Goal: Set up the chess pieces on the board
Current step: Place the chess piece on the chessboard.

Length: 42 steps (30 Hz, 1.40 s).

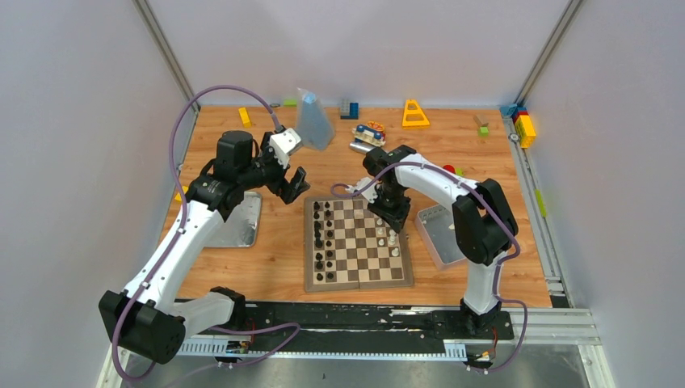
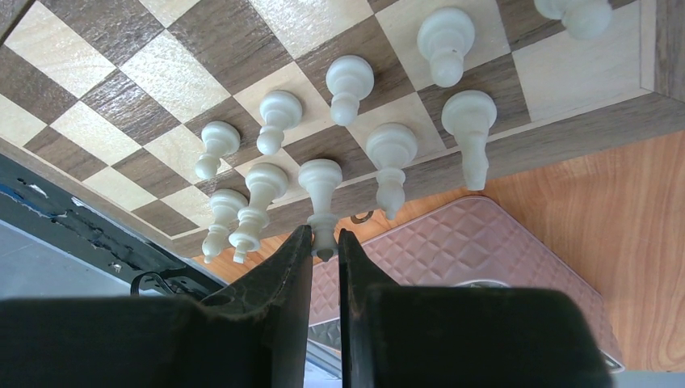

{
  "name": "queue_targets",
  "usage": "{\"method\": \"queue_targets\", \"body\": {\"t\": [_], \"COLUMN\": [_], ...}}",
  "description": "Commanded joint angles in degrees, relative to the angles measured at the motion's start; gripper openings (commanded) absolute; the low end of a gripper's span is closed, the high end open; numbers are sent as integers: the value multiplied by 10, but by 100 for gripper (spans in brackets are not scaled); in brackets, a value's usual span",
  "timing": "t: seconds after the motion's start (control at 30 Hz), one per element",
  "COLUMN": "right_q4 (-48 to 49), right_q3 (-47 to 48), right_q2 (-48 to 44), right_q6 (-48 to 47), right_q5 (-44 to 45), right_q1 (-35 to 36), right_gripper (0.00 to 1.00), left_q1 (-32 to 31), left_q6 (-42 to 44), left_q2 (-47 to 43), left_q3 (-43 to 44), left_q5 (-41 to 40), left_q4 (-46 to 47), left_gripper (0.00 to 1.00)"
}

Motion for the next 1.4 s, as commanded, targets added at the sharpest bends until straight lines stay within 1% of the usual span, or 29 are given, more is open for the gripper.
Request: {"method": "queue_targets", "body": {"t": [0.0,0.4,0.57,0.77,0.9,1.13,1.37], "right_q4": [-4,-4,-5,-4,-5,-5,-6], "right_q3": [21,28,29,29,28,30,32], "right_q2": [7,13,14,13,12,9,8], "right_q6": [-4,-1,0,2,2,1,3], "right_q5": [10,11,13,15,18,19,20], "right_q1": [5,8,10,11,11,12,12], "right_gripper": [0,1,6,17,20,27,29], "left_q1": [4,6,7,7,8,9,9], "left_q6": [2,2,1,1,1,1,1], "left_q2": [-14,-14,-13,-14,-14,-13,-14], "left_q3": [18,15,15,14,12,10,9], "left_q5": [7,10,11,12,12,13,14], "left_q4": [9,11,11,12,13,14,16], "left_gripper": [99,100,100,100,100,100,100]}}
